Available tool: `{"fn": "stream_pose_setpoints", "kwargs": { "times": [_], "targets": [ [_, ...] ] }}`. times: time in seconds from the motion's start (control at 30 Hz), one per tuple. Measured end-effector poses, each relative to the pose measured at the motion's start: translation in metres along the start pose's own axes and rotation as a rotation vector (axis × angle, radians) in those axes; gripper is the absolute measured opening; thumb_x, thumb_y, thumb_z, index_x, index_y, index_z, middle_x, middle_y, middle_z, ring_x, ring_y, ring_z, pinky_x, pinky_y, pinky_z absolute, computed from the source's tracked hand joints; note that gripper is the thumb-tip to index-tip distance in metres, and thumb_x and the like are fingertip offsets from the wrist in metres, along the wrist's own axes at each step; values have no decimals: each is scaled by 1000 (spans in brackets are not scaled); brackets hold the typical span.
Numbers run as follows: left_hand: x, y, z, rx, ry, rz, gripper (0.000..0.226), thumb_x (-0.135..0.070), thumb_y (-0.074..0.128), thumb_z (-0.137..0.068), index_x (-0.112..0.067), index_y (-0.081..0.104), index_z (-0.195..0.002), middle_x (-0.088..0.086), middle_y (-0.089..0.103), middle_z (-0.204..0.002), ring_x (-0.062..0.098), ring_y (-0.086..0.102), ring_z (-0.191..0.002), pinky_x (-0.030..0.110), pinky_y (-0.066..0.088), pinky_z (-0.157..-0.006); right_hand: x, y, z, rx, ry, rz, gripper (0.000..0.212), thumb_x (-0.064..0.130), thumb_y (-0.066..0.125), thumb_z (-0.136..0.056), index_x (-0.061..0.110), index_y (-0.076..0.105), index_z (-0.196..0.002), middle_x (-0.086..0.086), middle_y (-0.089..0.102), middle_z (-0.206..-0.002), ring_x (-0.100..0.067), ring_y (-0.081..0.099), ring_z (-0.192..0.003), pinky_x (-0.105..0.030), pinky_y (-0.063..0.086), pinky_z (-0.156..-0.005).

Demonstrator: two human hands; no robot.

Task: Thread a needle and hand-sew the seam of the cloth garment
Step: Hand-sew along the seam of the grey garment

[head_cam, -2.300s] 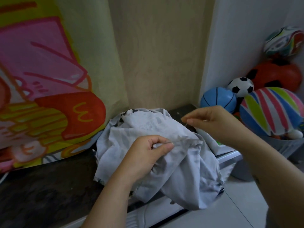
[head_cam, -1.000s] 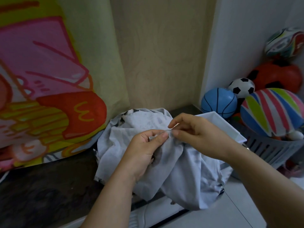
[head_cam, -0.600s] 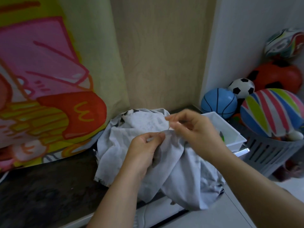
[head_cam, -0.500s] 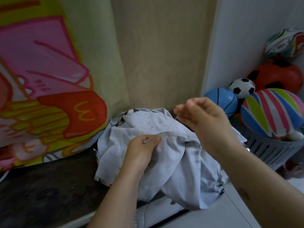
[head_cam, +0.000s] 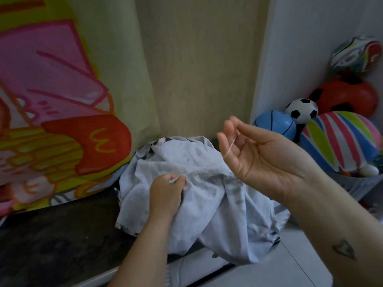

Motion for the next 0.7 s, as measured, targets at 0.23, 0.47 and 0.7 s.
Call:
{"fn": "stream_pose_setpoints", "kwargs": {
  "times": [0.23, 0.47, 0.7],
  "targets": [
    [-19, -10, 8, 146, 44, 266, 10, -29, 62, -91, -28, 68, -83, -9, 70, -83, 7, 64, -83, 13, 47, -64, -13, -58, -33, -220, -22, 1063, 7, 9, 57, -92, 7, 59, -86, -13, 63, -93, -20, 68, -78, -32, 60, -71],
    [-27, -16, 14, 213, 111, 257, 13, -24, 65, -89, -30, 69, -78, -18, 70, -75, -4, 63, -76, 6, 45, -66, -1, -79, -39, -347, -255, 1411, 8, 13, 65, -87, 12, 68, -80, -7, 73, -75, -19, 71, -77, -25, 57, -78],
    [-25, -8, 14, 185, 24, 315, 8, -25, 66, -89, -26, 72, -82, -8, 73, -82, 9, 68, -84, 24, 51, -78, 3, -79, -38, -421, -364, 1565, 12, 20, 63, -88, 24, 65, -77, 5, 69, -77, -12, 67, -77, -31, 54, -82]
  ]
}}
Point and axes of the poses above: each hand's wrist, its own z-axis away from the middle knuckle, its own y-axis out of the palm, x = y × z, the point moved 2 cm from there along -z, towards the middle knuckle
